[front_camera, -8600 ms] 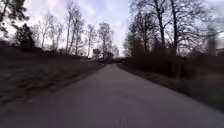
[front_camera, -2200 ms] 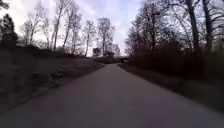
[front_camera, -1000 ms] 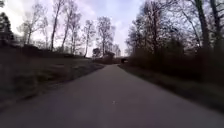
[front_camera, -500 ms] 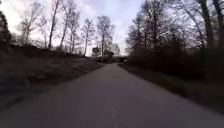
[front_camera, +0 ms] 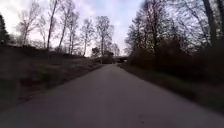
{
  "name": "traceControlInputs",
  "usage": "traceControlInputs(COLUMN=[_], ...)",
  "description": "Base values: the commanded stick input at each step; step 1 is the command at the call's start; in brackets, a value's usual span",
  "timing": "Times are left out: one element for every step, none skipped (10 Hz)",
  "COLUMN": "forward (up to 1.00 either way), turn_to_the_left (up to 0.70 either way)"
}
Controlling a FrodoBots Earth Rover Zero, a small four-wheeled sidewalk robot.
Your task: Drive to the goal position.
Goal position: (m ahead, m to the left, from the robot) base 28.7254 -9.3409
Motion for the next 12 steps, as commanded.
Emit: traceControlInputs(forward=[1.0,1.0,1.0,1.0,1.0,1.0,1.0,1.0,1.0,1.0,1.0,1.0], turn_to_the_left=[0.01,0.01,0.01,0.01,0.01,0.01,0.01,0.01,0.01,0.01,0.01,0.01])
